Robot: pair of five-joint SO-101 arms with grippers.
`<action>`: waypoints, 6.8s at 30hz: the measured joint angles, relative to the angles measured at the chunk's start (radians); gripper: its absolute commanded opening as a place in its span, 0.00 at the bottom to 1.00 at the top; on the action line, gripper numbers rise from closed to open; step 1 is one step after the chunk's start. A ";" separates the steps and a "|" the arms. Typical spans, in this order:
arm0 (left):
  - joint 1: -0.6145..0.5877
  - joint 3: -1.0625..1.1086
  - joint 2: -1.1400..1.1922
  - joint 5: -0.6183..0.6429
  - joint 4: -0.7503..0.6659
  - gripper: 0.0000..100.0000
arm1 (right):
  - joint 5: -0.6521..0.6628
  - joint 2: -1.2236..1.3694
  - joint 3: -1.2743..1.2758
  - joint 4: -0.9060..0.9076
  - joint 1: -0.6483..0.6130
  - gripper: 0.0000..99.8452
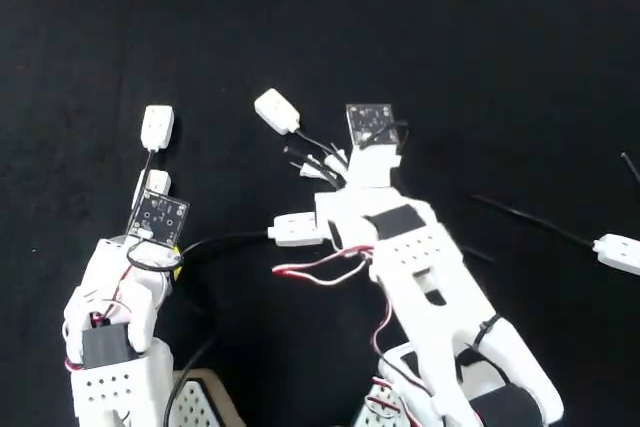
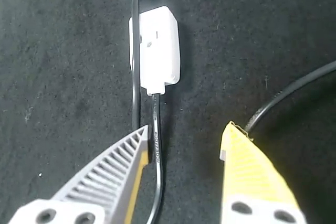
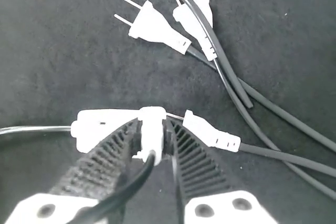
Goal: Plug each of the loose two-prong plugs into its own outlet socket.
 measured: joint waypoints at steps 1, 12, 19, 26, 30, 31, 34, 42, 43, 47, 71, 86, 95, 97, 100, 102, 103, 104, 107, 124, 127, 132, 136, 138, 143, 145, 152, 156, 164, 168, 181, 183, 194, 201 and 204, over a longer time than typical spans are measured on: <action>0.000 0.000 0.000 0.000 0.000 0.23 | -0.003 0.000 -0.017 0.025 0.000 0.01; 0.000 0.000 0.000 0.000 0.000 0.23 | -0.009 0.002 -0.124 0.204 -0.087 0.01; 0.000 0.000 0.000 0.000 0.000 0.23 | -0.031 0.144 -0.146 0.189 -0.109 0.01; 0.000 0.000 0.000 0.000 0.000 0.23 | -0.031 0.247 -0.218 0.161 -0.107 0.01; 0.000 0.000 0.000 0.000 0.000 0.23 | -0.031 0.239 -0.218 0.163 -0.107 0.01; 0.000 0.000 0.000 0.000 0.000 0.23 | -0.031 0.233 -0.218 0.169 -0.107 0.01; 0.000 0.002 0.000 0.000 0.000 0.23 | -0.031 0.206 -0.216 0.181 -0.107 0.01; 0.000 0.002 0.000 0.000 0.000 0.23 | -0.031 0.117 -0.150 0.107 -0.068 0.01; 0.000 0.002 0.000 0.000 0.000 0.23 | -0.031 0.115 -0.124 0.074 -0.068 0.01; 0.000 0.002 0.000 0.000 0.000 0.23 | -0.031 0.103 -0.052 -0.011 -0.066 0.01; 0.000 0.002 0.000 0.000 0.000 0.23 | -0.012 -0.003 0.150 -0.210 -0.124 0.01; 0.000 0.002 0.000 0.000 0.000 0.23 | 0.061 -0.008 0.203 -0.265 -0.229 0.01; 0.000 0.002 0.000 0.000 0.000 0.23 | 0.061 -0.009 0.219 -0.267 -0.279 0.01; 0.000 0.002 0.000 0.000 0.000 0.23 | 0.061 -0.009 0.219 -0.265 -0.279 0.01; 0.000 0.002 0.000 0.000 0.000 0.23 | 0.068 -0.011 0.219 -0.236 -0.284 0.01; 0.000 0.002 0.000 0.000 0.000 0.23 | 0.092 -0.017 0.219 -0.212 -0.301 0.01; 0.000 0.002 0.000 0.000 0.000 0.23 | 0.101 -0.021 0.219 -0.199 -0.313 0.01; 0.000 0.002 0.000 0.000 0.000 0.23 | 0.109 -0.023 0.218 -0.186 -0.324 0.01; 0.000 0.002 0.000 0.000 0.000 0.23 | 0.117 -0.023 0.218 -0.169 -0.345 0.01; 0.000 0.002 0.000 0.000 0.000 0.23 | 0.227 -0.031 0.213 0.011 -0.377 0.01; 0.000 0.002 0.000 0.000 0.000 0.23 | 0.253 -0.031 0.212 0.014 -0.393 0.01; 0.000 0.002 0.000 0.000 0.000 0.23 | 0.261 -0.031 0.218 -0.023 -0.404 0.01; 0.000 0.002 0.000 0.000 0.000 0.23 | 0.261 -0.031 0.218 -0.023 -0.404 0.01; 0.000 0.002 0.000 0.000 0.000 0.23 | 0.261 -0.031 0.218 -0.023 -0.400 0.01; 0.000 0.002 0.000 0.000 0.000 0.23 | 0.262 -0.029 0.164 0.080 -0.275 0.01; 0.000 0.002 0.000 0.000 0.000 0.23 | 0.264 -0.028 0.130 0.170 -0.195 0.01; 0.000 0.002 0.000 0.000 0.000 0.23 | 0.384 -0.026 0.104 0.293 0.091 0.01; 0.000 0.002 0.000 -0.002 0.000 0.23 | 0.486 -0.026 0.097 0.307 0.279 0.01; 0.000 0.002 0.000 -0.002 0.000 0.23 | 0.773 0.006 0.021 0.318 0.770 0.01; 0.000 0.002 0.000 -0.002 0.000 0.23 | 0.927 0.008 -0.049 0.318 1.030 0.01; 0.000 0.002 0.000 -0.002 0.000 0.23 | 1.089 0.120 -0.163 -0.006 1.494 0.01; 0.000 0.002 0.000 -0.002 0.000 0.23 | 1.089 0.163 -0.169 -0.008 1.504 0.01; 0.000 0.002 0.000 -0.002 0.000 0.23 | 1.020 -0.012 -0.233 0.420 1.327 0.01; 0.000 0.002 0.000 -0.002 0.000 0.23 | 0.956 -0.393 0.143 0.284 1.163 0.01; 0.000 0.002 0.000 -0.002 0.000 0.23 | 0.941 -0.560 0.301 0.255 1.117 0.01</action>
